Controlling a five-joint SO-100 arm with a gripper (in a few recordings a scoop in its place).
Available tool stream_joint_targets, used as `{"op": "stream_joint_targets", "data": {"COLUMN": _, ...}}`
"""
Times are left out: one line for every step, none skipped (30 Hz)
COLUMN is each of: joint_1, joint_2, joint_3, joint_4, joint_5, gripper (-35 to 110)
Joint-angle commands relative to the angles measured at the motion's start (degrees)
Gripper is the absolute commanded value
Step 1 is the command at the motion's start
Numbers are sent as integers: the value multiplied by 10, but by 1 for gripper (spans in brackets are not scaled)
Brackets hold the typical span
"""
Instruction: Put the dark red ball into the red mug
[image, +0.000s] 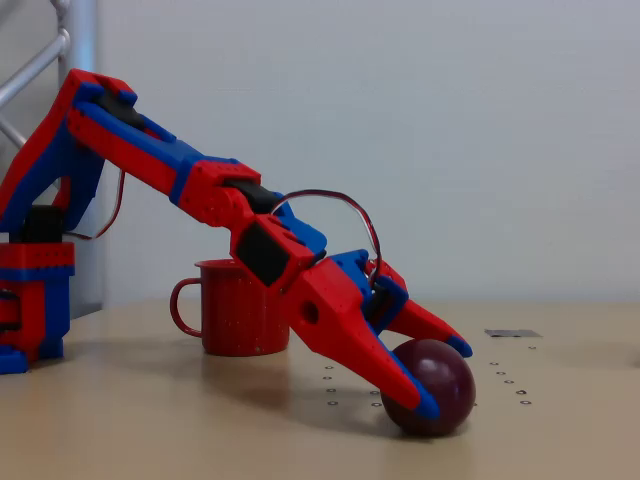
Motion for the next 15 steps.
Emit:
{"op": "stream_joint_targets", "data": {"joint_1": -11, "joint_2": 33, "joint_3": -50, "joint_4": 2, "joint_5": 5, "gripper": 43}}
{"op": "stream_joint_targets", "data": {"joint_1": -11, "joint_2": 33, "joint_3": -50, "joint_4": 2, "joint_5": 5, "gripper": 42}}
{"op": "stream_joint_targets", "data": {"joint_1": -11, "joint_2": 33, "joint_3": -51, "joint_4": 2, "joint_5": 4, "gripper": 42}}
{"op": "stream_joint_targets", "data": {"joint_1": -11, "joint_2": 32, "joint_3": -51, "joint_4": 2, "joint_5": 3, "gripper": 41}}
{"op": "stream_joint_targets", "data": {"joint_1": -11, "joint_2": 32, "joint_3": -51, "joint_4": 2, "joint_5": 3, "gripper": 40}}
{"op": "stream_joint_targets", "data": {"joint_1": -11, "joint_2": 32, "joint_3": -52, "joint_4": 2, "joint_5": 1, "gripper": 40}}
{"op": "stream_joint_targets", "data": {"joint_1": -11, "joint_2": 31, "joint_3": -53, "joint_4": 3, "joint_5": 0, "gripper": 39}}
{"op": "stream_joint_targets", "data": {"joint_1": -11, "joint_2": 30, "joint_3": -56, "joint_4": 8, "joint_5": -1, "gripper": 38}}
{"op": "stream_joint_targets", "data": {"joint_1": -11, "joint_2": 29, "joint_3": -59, "joint_4": 10, "joint_5": -2, "gripper": 37}}
{"op": "stream_joint_targets", "data": {"joint_1": -10, "joint_2": 29, "joint_3": -59, "joint_4": 10, "joint_5": -4, "gripper": 36}}
{"op": "stream_joint_targets", "data": {"joint_1": -10, "joint_2": 29, "joint_3": -59, "joint_4": 11, "joint_5": -4, "gripper": 35}}
{"op": "stream_joint_targets", "data": {"joint_1": -9, "joint_2": 28, "joint_3": -59, "joint_4": 11, "joint_5": -9, "gripper": 34}}
{"op": "stream_joint_targets", "data": {"joint_1": -9, "joint_2": 27, "joint_3": -59, "joint_4": 12, "joint_5": -12, "gripper": 33}}
{"op": "stream_joint_targets", "data": {"joint_1": -8, "joint_2": 27, "joint_3": -59, "joint_4": 13, "joint_5": -12, "gripper": 33}}
{"op": "stream_joint_targets", "data": {"joint_1": -7, "joint_2": 27, "joint_3": -59, "joint_4": 14, "joint_5": -12, "gripper": 32}}
